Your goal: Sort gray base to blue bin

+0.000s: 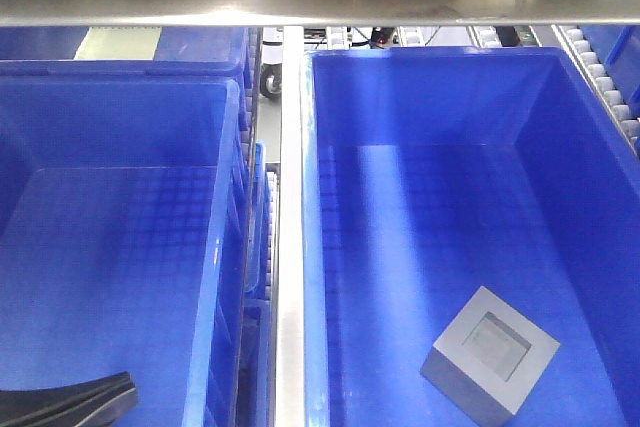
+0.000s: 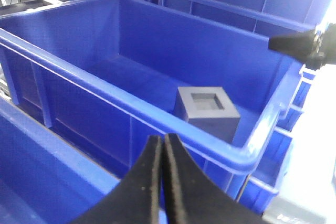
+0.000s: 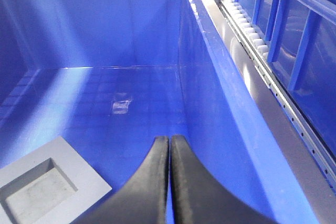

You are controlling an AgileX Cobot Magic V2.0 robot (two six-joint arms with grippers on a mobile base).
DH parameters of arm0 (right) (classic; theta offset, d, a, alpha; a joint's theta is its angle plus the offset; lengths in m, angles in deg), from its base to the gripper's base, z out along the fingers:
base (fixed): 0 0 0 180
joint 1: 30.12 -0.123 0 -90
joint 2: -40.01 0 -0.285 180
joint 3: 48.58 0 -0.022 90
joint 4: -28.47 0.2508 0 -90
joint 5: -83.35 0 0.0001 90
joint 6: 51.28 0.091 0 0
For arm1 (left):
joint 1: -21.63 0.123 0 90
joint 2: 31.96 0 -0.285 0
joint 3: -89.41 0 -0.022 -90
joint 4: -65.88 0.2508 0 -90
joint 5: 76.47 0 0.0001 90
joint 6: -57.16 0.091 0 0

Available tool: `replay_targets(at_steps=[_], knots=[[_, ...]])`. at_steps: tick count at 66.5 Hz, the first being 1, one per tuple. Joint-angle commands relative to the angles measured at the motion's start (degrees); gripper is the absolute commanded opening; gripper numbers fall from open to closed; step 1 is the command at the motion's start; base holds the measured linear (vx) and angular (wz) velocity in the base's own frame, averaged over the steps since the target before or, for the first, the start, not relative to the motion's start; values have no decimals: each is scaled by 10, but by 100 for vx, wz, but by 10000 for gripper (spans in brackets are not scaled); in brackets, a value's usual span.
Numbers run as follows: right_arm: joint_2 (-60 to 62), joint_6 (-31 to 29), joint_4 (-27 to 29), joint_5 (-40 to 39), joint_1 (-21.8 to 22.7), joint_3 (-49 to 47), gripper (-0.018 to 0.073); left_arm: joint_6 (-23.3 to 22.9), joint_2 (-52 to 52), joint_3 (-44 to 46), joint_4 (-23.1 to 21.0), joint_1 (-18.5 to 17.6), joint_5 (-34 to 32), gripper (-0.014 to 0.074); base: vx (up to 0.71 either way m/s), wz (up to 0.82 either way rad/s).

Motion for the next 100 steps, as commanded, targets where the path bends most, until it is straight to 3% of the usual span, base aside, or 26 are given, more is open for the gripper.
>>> replay_targets(at_steps=[1, 10, 32, 39, 44, 55, 74, 100], knots=[[-10, -7, -3, -27, 2, 3, -5, 23, 13, 15, -8, 21, -40, -6, 0, 0], [-10, -7, -3, -27, 2, 3, -5, 23, 66, 15, -9, 109, -28, -6, 0, 0], [-10, -7, -3, -27, 2, 3, -5, 22, 226, 15, -3, 431, 59, -6, 0, 0], [-10, -7, -3, -27, 2, 3, -5, 22, 264, 15, 1, 509, 93, -6, 0, 0], [-10, -7, -3, -27, 2, 3, -5, 22, 282, 15, 1, 543, 117, -6, 0, 0], [-10, -7, -3, -27, 2, 3, -5, 22, 281, 15, 3, 561, 138, -6, 0, 0], [-10, -7, -3, -27, 2, 3, -5, 21, 281, 12, 26, 529, 143, -6, 0, 0], [-10, -7, -3, -27, 2, 3, -5, 20, 281, -137, 11, 527, 21, -6, 0, 0]])
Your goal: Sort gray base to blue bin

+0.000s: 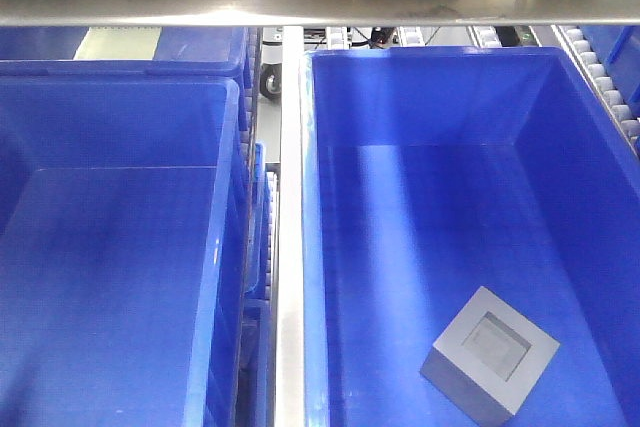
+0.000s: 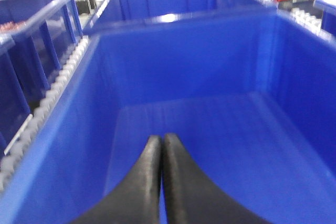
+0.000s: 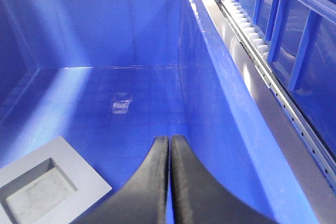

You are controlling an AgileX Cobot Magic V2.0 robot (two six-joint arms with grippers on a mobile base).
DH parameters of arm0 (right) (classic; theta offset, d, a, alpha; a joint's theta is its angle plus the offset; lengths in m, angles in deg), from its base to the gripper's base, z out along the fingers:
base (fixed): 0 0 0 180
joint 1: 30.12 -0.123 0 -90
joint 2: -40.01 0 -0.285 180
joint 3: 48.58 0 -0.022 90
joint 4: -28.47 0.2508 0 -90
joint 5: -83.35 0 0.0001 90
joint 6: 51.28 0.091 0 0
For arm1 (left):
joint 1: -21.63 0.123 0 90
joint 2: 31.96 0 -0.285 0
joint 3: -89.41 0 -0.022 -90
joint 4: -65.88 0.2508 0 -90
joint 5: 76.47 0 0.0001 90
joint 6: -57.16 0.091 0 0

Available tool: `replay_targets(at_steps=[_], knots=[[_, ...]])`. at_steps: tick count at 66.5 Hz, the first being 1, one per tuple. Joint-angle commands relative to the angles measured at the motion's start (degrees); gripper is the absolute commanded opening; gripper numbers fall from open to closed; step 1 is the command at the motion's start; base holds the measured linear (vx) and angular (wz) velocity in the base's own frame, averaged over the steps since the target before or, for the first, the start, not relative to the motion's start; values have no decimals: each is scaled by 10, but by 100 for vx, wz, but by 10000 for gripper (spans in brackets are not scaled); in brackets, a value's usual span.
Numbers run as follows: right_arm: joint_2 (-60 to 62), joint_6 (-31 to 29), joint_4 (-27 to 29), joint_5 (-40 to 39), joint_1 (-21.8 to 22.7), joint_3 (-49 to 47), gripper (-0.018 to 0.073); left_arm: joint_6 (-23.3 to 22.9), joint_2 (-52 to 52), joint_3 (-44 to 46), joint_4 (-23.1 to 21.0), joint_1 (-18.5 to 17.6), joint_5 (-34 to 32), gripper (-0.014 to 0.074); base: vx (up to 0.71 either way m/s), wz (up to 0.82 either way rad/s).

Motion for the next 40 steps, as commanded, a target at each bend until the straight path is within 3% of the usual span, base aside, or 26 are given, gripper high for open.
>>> replay_targets(at_steps=[1, 40], knots=[[-10, -7, -3, -27, 2, 3, -5, -2, 7, -8, -6, -4, -69, -6, 0, 0], [-10, -7, -3, -27, 2, 3, -5, -2, 7, -25, -6, -4, -61, -6, 0, 0]])
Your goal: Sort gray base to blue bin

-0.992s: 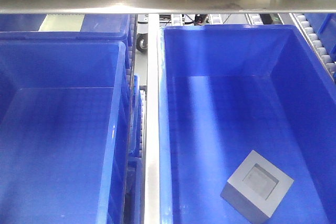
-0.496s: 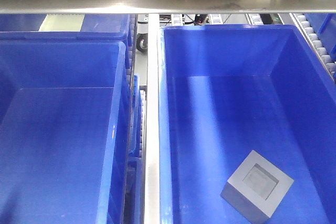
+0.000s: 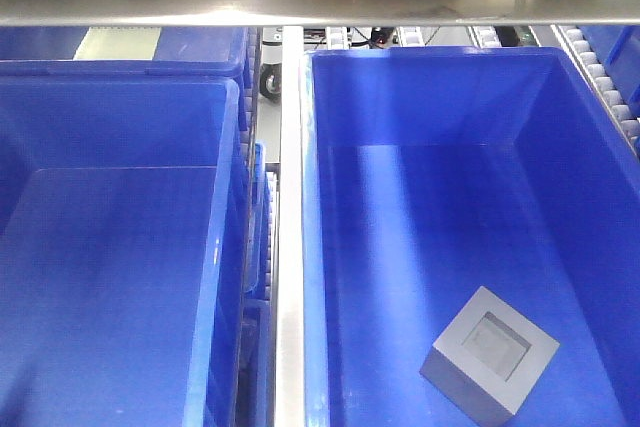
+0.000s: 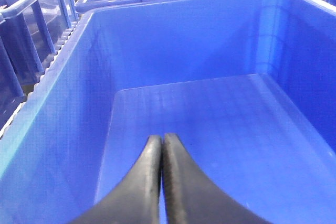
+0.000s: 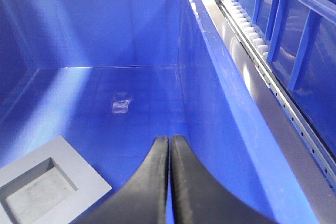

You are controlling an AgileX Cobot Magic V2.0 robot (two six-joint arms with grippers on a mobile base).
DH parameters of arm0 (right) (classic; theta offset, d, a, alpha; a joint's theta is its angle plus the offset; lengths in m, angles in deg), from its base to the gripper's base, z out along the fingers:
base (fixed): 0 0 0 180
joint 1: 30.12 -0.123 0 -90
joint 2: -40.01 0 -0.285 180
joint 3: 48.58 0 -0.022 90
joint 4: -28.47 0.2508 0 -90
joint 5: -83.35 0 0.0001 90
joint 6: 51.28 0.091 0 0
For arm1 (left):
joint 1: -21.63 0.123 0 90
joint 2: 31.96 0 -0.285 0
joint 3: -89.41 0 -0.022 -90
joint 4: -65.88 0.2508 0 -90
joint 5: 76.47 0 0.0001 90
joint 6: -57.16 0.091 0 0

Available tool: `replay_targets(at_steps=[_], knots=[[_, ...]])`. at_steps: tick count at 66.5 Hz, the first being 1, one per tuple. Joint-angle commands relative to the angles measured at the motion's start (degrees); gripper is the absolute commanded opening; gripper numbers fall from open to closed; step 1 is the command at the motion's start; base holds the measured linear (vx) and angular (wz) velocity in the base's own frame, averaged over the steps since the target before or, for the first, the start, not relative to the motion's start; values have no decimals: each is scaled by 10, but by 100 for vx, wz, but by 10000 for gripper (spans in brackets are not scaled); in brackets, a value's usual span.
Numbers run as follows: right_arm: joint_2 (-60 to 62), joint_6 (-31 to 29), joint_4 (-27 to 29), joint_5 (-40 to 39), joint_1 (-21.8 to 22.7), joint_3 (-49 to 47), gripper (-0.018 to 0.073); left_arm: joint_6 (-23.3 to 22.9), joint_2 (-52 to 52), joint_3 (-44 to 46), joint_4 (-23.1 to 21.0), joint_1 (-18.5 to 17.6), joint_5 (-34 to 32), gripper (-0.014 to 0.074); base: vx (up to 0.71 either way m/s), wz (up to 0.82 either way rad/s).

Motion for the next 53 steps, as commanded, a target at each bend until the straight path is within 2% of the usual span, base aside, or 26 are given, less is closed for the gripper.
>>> replay_targets(at_steps=[1, 53], knots=[[-10, -7, -3, -28, 2, 3, -5, -2, 7, 10, -6, -4, -42, -6, 0, 0], [-10, -7, -3, -28, 2, 3, -5, -1, 6, 12, -6, -4, -42, -6, 0, 0]])
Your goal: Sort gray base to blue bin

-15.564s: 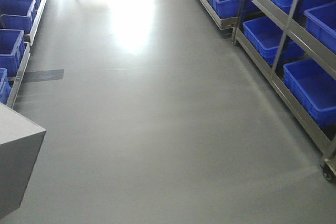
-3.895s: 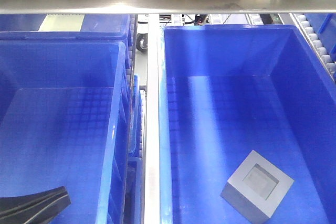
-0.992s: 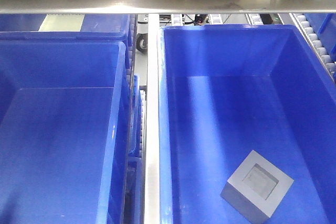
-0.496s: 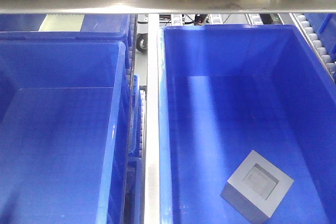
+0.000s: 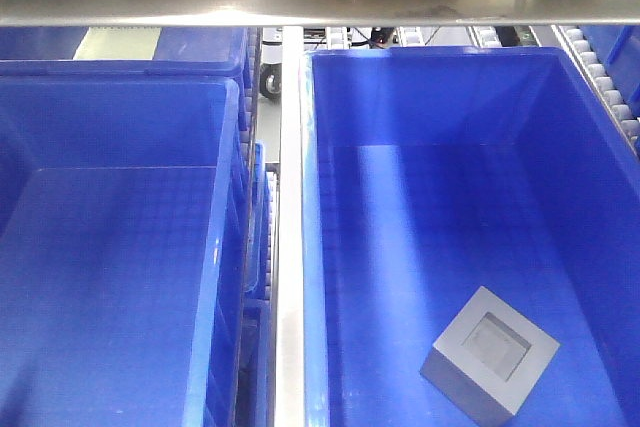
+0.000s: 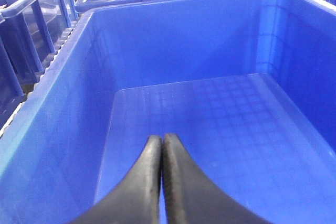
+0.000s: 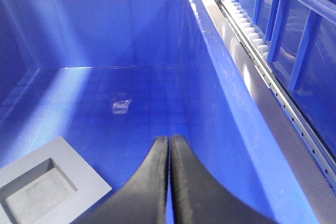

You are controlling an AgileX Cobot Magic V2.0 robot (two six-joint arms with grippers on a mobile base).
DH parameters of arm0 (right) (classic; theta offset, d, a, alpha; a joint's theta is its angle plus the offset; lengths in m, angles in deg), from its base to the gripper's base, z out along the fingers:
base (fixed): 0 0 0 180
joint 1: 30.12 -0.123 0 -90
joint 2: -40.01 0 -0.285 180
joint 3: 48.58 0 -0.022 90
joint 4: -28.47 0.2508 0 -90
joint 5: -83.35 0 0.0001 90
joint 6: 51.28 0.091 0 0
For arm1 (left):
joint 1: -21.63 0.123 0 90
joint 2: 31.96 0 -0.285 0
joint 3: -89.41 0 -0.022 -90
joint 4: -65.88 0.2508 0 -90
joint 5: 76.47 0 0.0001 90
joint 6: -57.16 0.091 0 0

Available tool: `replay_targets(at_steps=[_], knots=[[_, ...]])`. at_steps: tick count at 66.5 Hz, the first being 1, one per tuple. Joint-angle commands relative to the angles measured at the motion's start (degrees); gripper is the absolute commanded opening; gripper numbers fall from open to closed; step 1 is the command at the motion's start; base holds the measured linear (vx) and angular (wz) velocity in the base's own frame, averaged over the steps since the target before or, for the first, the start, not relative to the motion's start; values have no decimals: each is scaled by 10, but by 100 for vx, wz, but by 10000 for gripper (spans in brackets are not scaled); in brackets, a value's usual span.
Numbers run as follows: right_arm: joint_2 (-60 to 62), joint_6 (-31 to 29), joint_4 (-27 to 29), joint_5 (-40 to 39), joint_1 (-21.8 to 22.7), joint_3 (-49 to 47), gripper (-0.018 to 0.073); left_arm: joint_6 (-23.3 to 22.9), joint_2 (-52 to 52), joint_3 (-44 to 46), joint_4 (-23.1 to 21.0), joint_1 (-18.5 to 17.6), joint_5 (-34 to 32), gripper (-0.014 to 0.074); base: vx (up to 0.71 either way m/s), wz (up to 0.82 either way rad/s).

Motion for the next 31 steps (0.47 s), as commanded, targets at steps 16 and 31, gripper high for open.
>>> replay_targets(at_steps=[16, 31], knots=[[-10, -7, -3, -28, 2, 3, -5, -1, 6, 12, -6, -4, -42, -6, 0, 0], [-10, -7, -3, -28, 2, 3, -5, -1, 6, 12, -6, -4, -42, -6, 0, 0]])
